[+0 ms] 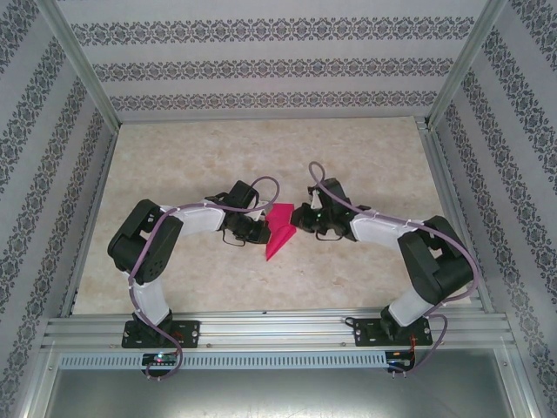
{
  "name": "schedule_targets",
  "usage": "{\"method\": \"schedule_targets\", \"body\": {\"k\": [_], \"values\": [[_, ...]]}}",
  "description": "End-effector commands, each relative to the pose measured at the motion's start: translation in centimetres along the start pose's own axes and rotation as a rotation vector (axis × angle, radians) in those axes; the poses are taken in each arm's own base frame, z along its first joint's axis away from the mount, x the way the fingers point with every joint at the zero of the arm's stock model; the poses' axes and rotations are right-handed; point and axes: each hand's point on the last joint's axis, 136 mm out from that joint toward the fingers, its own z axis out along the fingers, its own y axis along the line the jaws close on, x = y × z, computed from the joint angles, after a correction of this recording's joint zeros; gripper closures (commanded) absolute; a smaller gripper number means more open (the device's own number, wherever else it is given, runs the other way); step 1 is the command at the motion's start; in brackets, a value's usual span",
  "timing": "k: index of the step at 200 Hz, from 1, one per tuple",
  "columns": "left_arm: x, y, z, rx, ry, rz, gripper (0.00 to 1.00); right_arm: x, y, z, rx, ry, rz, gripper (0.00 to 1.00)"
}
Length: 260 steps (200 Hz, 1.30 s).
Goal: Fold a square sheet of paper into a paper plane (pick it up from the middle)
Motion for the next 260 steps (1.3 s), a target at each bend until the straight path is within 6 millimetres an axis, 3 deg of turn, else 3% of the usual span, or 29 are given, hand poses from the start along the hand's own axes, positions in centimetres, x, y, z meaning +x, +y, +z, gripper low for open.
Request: {"method": "schedule_targets", "body": {"k": [1,34,69,109,201,260], "values": [[-0.3,0.0,0.2,0.02,0.009,-0.002,0.9,1.4,2.7,0.4,-0.11,0.009,-0.005,0.94],[-0.2,0.0,0.2,0.018,0.011,0.0,0.9,4.7,3.9,1.8,-0.126,0.06,-0.023,0.95],[-0.4,-0.1,0.1,0.018,0.007,0.006,0.9,7.3,3.7,3.2,-0.11,0.113,-0.03,0.95],[-0.5,-0.2,0.0,0.016,0.008,0.012,0.9,6.6,3.2,2.7,-0.073,0.075,-0.036,0.95],[-0.7,-0.3,0.0,0.015,0.015,0.016,0.9,9.3,3.5,4.0,-0.116,0.162,-0.002,0.96],[0.0,-0.3,0.3,0.031,0.04,0.011,0.9,9.4,2.3,4.1,-0.073,0.152,0.013,0.96]]}}
